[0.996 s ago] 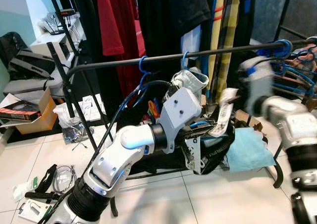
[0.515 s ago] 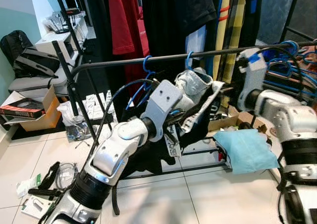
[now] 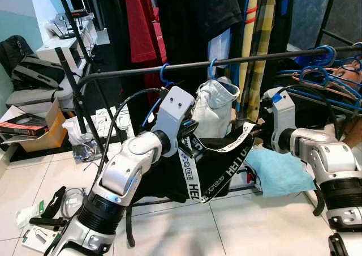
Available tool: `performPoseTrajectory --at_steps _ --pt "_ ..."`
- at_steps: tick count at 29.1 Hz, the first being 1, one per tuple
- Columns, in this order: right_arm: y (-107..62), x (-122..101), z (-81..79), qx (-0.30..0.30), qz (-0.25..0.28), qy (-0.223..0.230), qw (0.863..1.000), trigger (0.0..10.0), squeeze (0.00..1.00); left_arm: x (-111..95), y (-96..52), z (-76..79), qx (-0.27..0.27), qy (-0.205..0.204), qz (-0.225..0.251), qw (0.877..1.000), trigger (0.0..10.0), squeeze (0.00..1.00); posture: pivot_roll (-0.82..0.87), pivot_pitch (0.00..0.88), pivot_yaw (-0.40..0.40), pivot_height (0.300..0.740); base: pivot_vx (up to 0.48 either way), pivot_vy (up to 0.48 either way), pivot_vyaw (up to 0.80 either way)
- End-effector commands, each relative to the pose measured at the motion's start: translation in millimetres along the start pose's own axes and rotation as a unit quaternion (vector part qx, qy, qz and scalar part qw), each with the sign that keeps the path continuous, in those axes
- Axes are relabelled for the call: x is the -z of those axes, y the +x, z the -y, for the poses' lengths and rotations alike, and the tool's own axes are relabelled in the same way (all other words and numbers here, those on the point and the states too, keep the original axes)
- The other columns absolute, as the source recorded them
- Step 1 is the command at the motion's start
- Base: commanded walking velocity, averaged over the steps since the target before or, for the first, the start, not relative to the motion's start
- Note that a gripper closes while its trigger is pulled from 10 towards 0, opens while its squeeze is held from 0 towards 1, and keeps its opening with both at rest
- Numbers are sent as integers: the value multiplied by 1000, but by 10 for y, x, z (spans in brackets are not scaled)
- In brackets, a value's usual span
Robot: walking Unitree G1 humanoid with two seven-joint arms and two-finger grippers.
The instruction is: Hang hanger
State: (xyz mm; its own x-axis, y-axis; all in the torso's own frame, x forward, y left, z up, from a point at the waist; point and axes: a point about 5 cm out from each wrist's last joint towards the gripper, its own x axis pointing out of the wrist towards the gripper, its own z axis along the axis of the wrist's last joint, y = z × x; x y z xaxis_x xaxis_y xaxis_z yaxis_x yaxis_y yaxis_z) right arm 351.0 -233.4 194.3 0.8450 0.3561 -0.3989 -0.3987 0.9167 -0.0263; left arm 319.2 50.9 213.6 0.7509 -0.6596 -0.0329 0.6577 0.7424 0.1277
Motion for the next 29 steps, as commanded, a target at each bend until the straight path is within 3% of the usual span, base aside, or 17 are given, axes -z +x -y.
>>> performPoseTrajectory --at_steps 1,4,7,13,18,19,20,21,22,23,25,26,27,29 --pt "2 -160 11 3 35 -1 999 0 0 -66 -2 106 34 -5 20 999 10000 0 -101 0 69 740 0 0 0" --pt "-4 -206 31 8 46 2 999 0 0 -80 2 150 47 -3 25 999 10000 0 -101 0 69 740 0 0 0" --pt "-107 -403 243 61 91 19 994 0 0 -32 -22 257 84 18 17 996 10000 0 -102 0 67 740 0 0 0" --pt "-245 -573 483 133 133 48 981 0 0 -6 -51 370 123 31 18 992 10000 0 -105 0 67 740 0 0 0" --pt "-270 -592 544 156 139 59 976 0 0 -31 -58 427 140 27 27 989 10000 0 -105 0 67 740 0 0 0" --pt "-234 -565 497 144 130 60 979 0 0 -41 -55 448 144 26 30 989 10000 0 -105 0 67 740 0 0 0" --pt "-145 -487 336 91 103 50 989 0 0 -51 -46 448 140 24 34 989 10000 0 -109 0 68 740 0 0 0" --pt "-145 -487 336 91 103 50 989 0 0 -51 -46 448 140 24 34 989 10000 0 -109 0 68 740 0 0 0" --pt "-44 -367 56 10 67 34 997 0 0 -63 -28 419 126 19 36 991 10000 0 -110 0 69 740 0 0 0" --pt "-44 -367 56 10 67 34 997 0 0 -63 -28 419 126 19 36 991 10000 0 -110 0 69 740 0 0 0" --pt "41 -210 -419 -119 31 11 992 0 0 -79 -5 335 97 8 40 995 10000 0 -107 0 70 740 0 0 0" --pt "41 -210 -419 -119 31 11 992 0 0 -79 -5 335 97 8 40 995 10000 0 -107 0 70 740 0 0 0" --pt "52 -208 -529 -144 32 12 989 0 0 -82 0 288 82 4 39 996 10000 0 -108 0 71 740 0 0 0" --pt "52 -208 -529 -144 32 12 989 0 0 -82 0 288 82 4 39 996 10000 0 -108 0 71 740 0 0 0"
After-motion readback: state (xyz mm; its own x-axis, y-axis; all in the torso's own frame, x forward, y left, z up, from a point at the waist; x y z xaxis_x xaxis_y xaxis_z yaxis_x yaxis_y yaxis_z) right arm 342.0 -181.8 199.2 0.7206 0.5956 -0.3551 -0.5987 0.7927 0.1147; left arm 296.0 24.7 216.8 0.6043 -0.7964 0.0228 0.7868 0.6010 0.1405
